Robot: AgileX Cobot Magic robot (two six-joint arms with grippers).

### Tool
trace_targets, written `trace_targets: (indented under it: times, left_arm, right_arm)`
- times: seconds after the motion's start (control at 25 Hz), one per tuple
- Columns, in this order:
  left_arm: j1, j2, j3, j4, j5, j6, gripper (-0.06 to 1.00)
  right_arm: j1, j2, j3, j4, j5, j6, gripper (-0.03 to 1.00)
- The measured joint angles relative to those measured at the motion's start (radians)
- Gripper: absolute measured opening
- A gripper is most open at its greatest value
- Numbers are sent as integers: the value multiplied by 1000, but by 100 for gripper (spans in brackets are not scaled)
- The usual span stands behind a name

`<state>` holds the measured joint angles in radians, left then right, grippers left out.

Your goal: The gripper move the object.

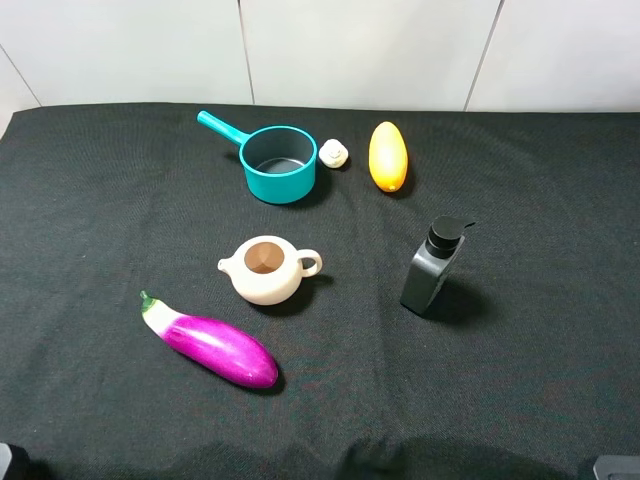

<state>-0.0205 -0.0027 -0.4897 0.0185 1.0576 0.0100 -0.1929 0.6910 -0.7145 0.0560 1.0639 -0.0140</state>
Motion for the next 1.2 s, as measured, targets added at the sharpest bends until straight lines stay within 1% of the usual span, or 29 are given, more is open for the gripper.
trace_targets:
  times: [0.12,0.32,0.52,0.72,1.04,1.2]
  left_arm:
    - [0,0,0,0,0,0,76]
    - [0,0,0,0,0,0,76]
    - [0,0,0,0,0,0,76]
    - [0,0,0,0,0,0,76]
    - [0,0,0,0,0,0,76]
    - [0,0,0,0,0,0,76]
  right_arm:
    - [4,-68,48,3,-20,0,69]
    - [51,-151,98,-2,-31,-1,69]
    - [110,-225,111,-37,-36,3,69]
    - [159,-284,111,-80,-27,30,69]
    - [175,-393,118,-89,-28,34,69]
    - [175,-493,189,-90,-63,34,69]
